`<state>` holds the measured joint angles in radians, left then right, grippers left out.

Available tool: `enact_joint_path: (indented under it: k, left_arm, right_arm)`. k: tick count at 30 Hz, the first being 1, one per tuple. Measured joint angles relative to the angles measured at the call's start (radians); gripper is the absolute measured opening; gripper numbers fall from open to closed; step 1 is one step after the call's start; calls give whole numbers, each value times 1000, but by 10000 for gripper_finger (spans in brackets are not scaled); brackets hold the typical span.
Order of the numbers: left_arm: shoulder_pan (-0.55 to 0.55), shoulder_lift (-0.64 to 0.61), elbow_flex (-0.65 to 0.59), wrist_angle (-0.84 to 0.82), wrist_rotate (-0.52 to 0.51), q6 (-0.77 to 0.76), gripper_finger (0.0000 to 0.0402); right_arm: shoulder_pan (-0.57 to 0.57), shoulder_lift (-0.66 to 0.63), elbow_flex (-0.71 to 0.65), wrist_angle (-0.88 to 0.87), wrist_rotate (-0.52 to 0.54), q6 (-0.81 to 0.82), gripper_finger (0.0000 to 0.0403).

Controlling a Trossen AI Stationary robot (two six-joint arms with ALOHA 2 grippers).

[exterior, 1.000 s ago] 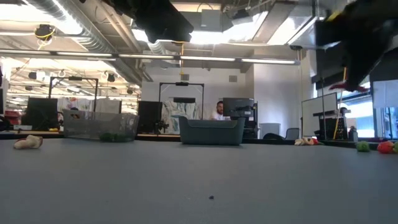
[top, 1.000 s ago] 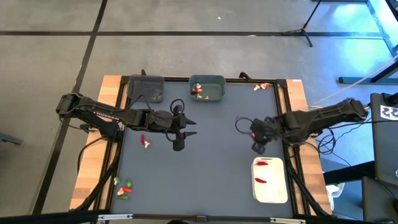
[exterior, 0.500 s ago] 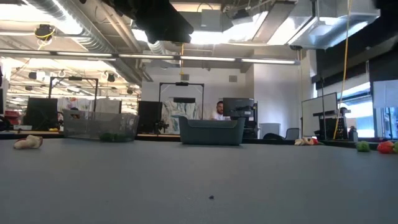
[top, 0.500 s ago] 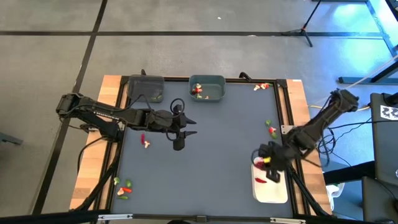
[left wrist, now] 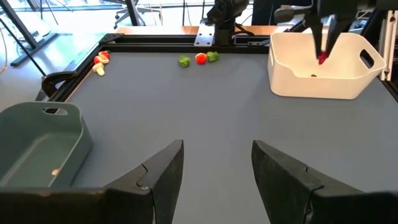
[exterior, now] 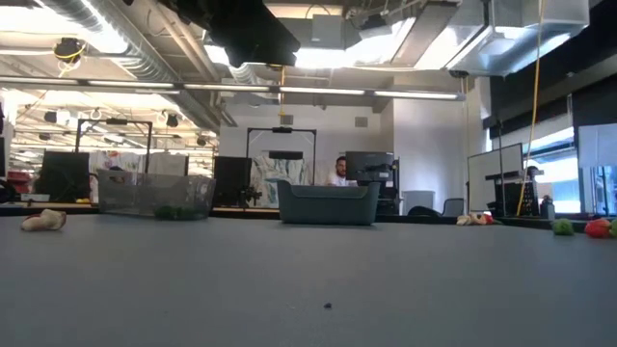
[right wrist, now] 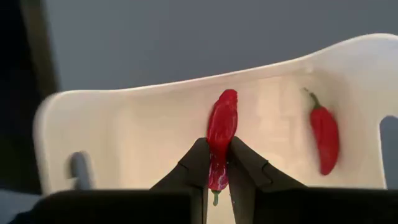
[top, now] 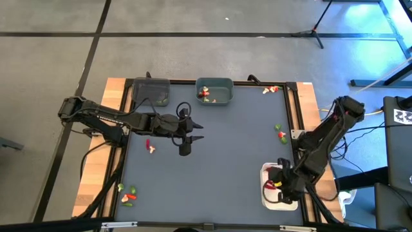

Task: Sort produce into baskets
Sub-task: Put the red chili pepper into the white bin, then put the brown mushroom into the blue bin

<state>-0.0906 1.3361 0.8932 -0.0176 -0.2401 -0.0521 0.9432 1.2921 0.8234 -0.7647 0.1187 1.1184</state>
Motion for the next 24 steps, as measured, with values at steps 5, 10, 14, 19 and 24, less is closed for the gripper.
enact_joint_path:
  k: [5,10,14,19,24]
  left_arm:
    - [0,0,0,-1,0,0,186]
    - [0,0,0,-1,0,0,186]
    - [0,0,0,0,0,1,186]
    - [0,0,0,3,-1,18,186]
    - [0,0,0,0,-2,-2,186]
  right_arm:
    - [-1,89,0,-28,30,-24,40]
    - [-1,150,-1,-98,47,17,78]
    - [-17,159,-1,-91,47,26,128]
    - [-40,141,11,-93,27,-2,173]
    - [-41,139,89,-121,81,-84,187]
